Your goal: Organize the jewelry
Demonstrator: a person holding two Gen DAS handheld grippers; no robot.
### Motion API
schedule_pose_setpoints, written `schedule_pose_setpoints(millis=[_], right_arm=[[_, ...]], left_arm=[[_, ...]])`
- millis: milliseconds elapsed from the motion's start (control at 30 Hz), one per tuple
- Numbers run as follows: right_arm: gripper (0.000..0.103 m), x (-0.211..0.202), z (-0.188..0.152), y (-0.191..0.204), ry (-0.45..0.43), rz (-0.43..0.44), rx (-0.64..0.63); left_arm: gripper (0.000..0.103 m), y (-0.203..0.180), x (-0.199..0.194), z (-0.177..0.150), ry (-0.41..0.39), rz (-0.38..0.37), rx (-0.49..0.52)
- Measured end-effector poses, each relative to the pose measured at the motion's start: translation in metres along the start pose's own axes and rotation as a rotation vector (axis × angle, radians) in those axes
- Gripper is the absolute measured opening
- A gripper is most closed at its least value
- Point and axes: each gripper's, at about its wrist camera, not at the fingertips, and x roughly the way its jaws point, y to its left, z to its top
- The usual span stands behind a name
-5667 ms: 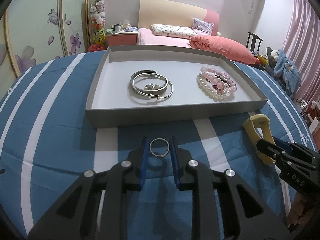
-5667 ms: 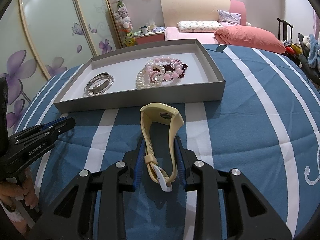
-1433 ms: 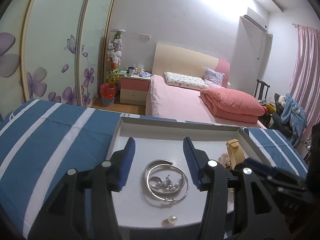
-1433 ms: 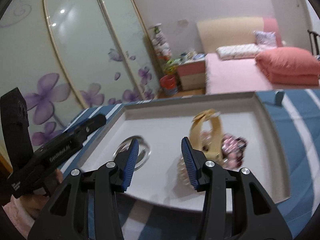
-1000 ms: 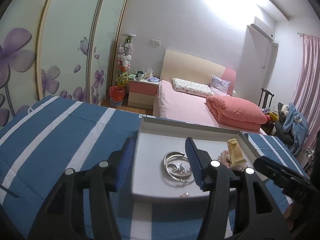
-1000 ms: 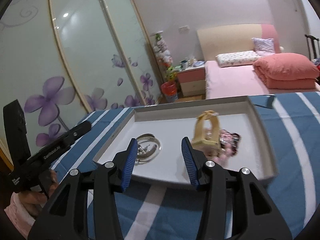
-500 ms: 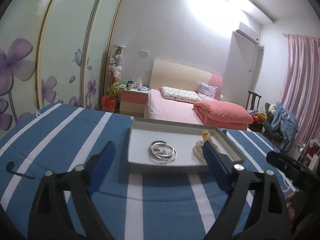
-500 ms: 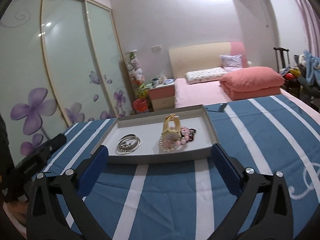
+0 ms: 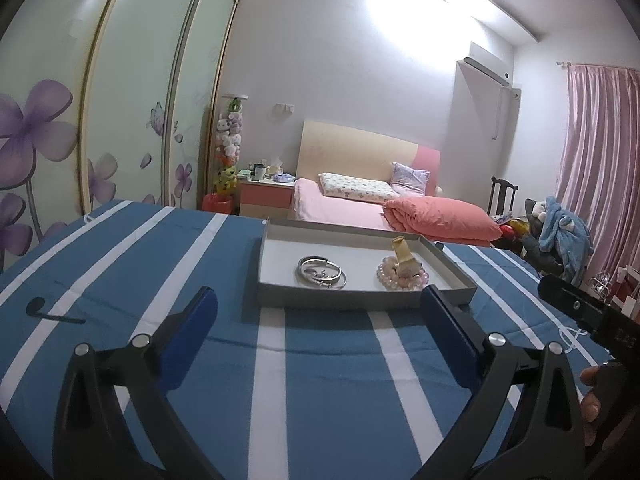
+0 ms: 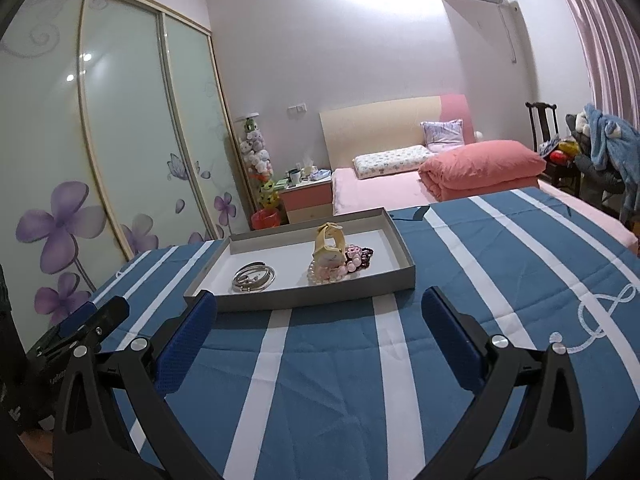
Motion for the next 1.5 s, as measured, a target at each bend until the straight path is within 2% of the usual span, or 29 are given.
schedule_pose_setpoints(millis=[333, 1000, 1500], right_arm=[[0.101, -0.001, -0.005, 0.006, -0.004, 0.019, -0.028], [0.101, 0.002, -0.008, 0.01, 0.018, 0.03, -0.027], [0.101, 0.002, -0.011, 0.011, 0.01, 0.004, -0.041]], left_arm=[[0.099, 0.001, -0.006, -0.001, -0.022, 0.013, 0.023], [0.099, -0.006, -0.003, 0.002, -0.01, 0.01, 0.035], [0.099, -0.01, -0.003, 0.001, -0.011, 0.029, 0.052]])
